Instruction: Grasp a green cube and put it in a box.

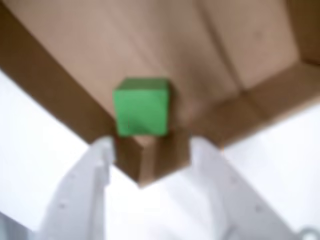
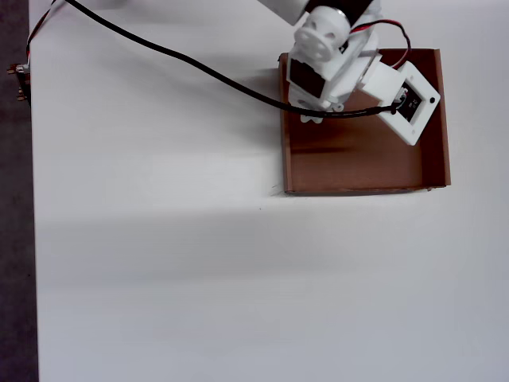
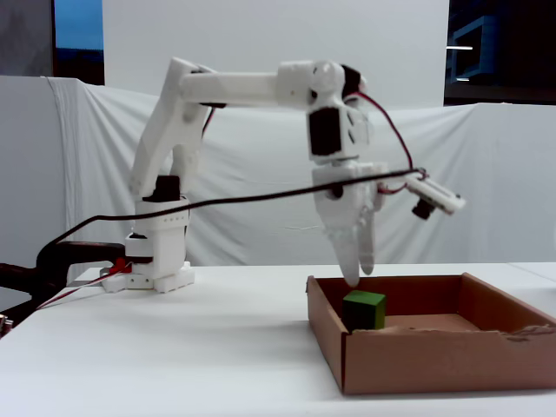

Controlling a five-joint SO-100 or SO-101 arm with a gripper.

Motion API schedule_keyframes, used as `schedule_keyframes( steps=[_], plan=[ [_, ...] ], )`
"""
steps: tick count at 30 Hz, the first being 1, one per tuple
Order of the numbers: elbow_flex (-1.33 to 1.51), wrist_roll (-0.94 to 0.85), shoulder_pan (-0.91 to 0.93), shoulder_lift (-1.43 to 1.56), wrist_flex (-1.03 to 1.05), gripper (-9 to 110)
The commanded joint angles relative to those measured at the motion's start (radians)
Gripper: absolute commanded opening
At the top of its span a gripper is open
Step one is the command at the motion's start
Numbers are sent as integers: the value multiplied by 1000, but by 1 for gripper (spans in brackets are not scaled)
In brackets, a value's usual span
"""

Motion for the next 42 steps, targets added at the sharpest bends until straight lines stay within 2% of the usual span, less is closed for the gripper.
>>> schedule_keyframes(
  steps=[1,7,14,23,25,26,32,42],
  plan=[
    [115,80,48,265,5,22],
    [488,299,224,693,32,22],
    [922,313,568,1068,120,22],
    [1356,313,910,1440,140,22],
    [1465,325,940,1603,146,22],
    [1502,385,954,1677,118,22],
    [1704,465,963,1888,35,22],
    [1709,482,999,1890,44,22]
  ],
)
